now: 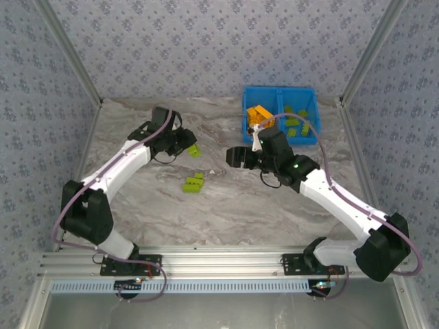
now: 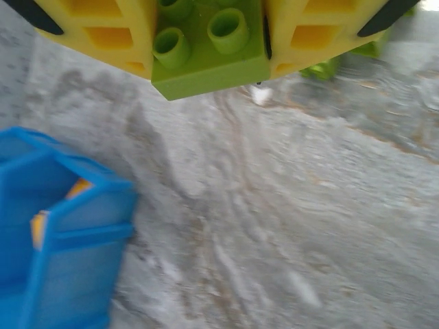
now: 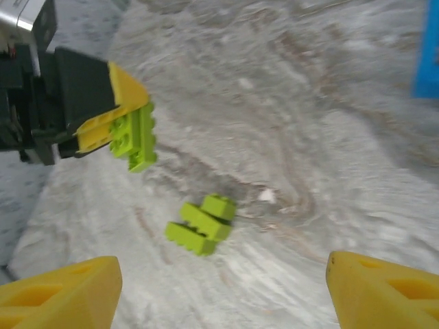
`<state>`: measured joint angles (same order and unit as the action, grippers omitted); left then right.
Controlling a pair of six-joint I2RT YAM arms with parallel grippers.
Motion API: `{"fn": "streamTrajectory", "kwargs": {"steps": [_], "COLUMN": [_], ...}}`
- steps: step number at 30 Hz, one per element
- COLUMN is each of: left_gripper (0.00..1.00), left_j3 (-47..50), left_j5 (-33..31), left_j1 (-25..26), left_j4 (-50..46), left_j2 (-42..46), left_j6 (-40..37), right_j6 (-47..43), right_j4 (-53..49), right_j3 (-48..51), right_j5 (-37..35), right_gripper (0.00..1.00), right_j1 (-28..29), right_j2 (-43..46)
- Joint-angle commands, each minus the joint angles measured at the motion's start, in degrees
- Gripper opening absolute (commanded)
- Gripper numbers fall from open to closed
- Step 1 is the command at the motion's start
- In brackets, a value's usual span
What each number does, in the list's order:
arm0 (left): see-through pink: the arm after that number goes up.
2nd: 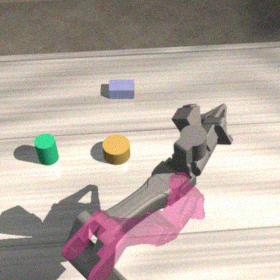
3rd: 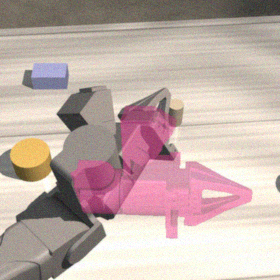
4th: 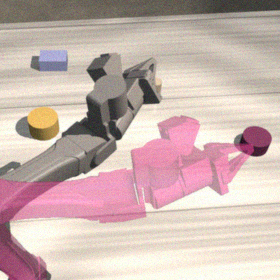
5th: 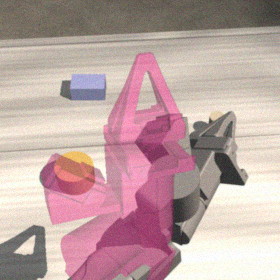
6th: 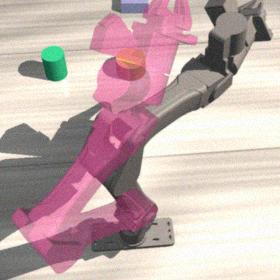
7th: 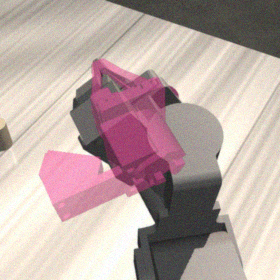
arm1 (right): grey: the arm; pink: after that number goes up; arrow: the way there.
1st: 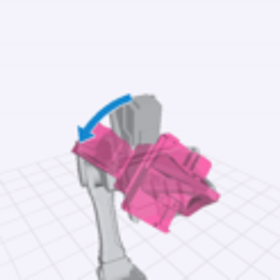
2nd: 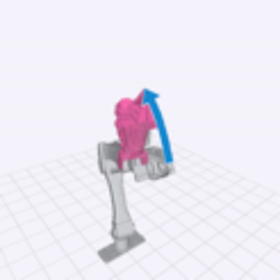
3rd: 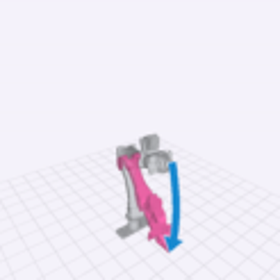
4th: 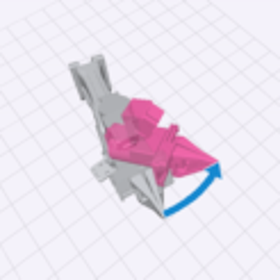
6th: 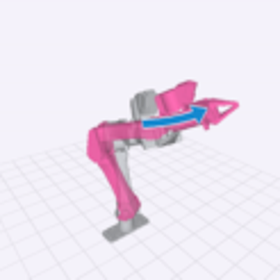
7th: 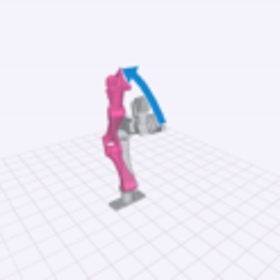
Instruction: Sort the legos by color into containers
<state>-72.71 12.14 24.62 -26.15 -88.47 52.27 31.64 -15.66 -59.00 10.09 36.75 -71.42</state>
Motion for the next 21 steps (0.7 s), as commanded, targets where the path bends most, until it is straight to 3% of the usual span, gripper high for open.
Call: {"fn": "streamTrajectory", "kwargs": {"steps": [1,7,13,16,21], "left_gripper": [0.21,0.21,0.21,0.21,0.21], "left_j3": [-2.79,-3.14,-3.05,-2.98,-2.62], "left_j5": [6.03,14.99,16.88,16.22,16.01], "left_j1": [2.17,4.48,6.98,7.54,8.59], "left_j4": [2.9,11.14,15.26,14.94,14.73], "left_j2": [2.03,2.52,4.41,5.68,6.57], "left_j6": [5.8,15.2,20.36,20.51,20.3], "right_j6": [2.07,1.23,1.32,2.76,3.17], "right_j4": [12.65,22.74,28.43,30.02,30.34], "right_j3": [2.22,5.82,4.17,3.14,0.94], "right_j5": [10.5,12.53,14.03,13.9,13.75], "right_gripper": [0.96,1.0,0.93,0.83,0.55], "right_j1": [0.67,0.64,0.01,-1.06,-1.82], "right_j2": [-0.2,-1.24,-4.39,-5.73,-7.13]}}
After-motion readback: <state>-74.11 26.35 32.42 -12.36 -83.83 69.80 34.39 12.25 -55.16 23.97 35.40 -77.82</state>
